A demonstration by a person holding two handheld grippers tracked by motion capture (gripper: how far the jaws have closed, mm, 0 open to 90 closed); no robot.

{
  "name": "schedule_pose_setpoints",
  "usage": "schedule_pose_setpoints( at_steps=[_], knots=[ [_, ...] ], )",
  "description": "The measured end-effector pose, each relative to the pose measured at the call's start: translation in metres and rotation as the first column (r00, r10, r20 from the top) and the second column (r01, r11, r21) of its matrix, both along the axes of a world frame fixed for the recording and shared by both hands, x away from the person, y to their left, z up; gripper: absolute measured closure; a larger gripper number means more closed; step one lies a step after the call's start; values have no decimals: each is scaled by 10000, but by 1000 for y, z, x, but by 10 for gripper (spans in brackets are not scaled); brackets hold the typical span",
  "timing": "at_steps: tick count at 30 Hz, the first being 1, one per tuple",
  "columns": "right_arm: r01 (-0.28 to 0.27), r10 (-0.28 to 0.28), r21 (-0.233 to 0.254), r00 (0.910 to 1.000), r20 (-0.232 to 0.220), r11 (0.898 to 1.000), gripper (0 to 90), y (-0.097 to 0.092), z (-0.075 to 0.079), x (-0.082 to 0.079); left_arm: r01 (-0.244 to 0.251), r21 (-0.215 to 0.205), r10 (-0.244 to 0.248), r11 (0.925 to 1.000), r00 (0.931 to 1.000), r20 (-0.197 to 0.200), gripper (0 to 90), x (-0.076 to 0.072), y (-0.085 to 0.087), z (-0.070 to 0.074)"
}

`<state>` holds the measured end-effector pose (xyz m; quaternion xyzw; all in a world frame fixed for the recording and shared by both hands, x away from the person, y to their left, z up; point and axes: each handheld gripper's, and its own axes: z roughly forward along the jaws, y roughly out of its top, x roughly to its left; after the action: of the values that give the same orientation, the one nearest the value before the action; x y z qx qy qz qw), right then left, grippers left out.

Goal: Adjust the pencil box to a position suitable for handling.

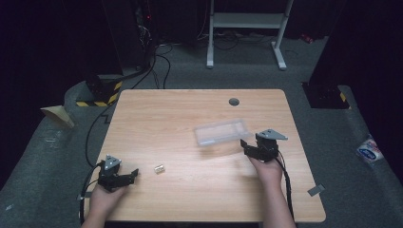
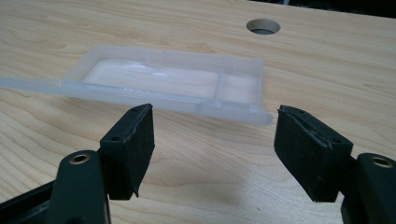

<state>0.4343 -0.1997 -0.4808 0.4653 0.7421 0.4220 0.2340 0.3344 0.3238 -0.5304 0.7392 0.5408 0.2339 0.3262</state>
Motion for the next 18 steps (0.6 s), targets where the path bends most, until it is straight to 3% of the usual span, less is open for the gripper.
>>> schedule_pose_setpoints(
  at_steps=[5, 18],
  knots=[
    [-8, 8, -7, 9997, -227, 10000, 287, 1, -4, 3, 21, 53, -21, 10000, 10000, 46, 147, 0, 0, 0],
    [-266, 263, -173, 9995, -154, 9995, 293, 9, -4, -2, 13, 3, -14, 10000, 10000, 29, 150, 0, 1, 0]
  ],
)
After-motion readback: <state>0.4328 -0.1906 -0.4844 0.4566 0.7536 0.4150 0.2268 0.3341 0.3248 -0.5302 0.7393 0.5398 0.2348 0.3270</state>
